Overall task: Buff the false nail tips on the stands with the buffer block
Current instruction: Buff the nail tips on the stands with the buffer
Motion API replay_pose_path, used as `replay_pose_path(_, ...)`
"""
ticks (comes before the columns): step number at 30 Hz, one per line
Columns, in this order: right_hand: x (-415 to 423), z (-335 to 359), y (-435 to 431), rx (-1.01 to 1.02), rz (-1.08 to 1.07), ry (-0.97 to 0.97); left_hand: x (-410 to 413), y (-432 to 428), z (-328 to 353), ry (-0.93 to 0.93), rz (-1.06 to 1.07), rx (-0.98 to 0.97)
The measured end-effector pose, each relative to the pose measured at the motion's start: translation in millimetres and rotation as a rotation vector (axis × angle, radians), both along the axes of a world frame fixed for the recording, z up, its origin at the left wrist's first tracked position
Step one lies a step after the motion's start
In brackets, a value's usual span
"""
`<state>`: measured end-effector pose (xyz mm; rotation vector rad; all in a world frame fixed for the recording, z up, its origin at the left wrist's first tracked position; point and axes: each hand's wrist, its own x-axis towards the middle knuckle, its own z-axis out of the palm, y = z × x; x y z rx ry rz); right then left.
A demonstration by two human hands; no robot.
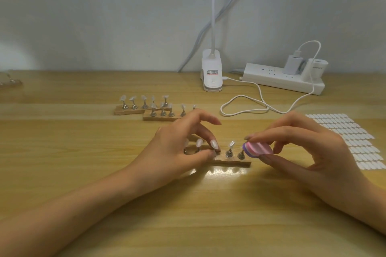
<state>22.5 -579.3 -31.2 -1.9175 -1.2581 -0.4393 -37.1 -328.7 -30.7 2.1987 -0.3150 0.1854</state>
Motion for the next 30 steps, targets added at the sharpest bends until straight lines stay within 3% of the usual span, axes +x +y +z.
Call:
replay_pose_path(11,2.3,-2.0,0.3,0.019,-0.017,0.055,1.1,3.5,1.8,-0.031,0.143,0.137)
replay_pose_path(20,3.8,1.7,1.9,0.158,-0.069,0.486,-2.1,-13.2,17.6,-0.150,0.053,0.442)
replay_pose_path(25,4.9,5.8,0.7,0.191,-0.059,0.679,5.8,-21.4,18.8,-0.184,0.105,0.424)
replay_pose_path(30,9.7,4.9,-1.2,0.229,-0.019,0.743,6.4,-27.5,14.0,-0.312,0.117,0.441)
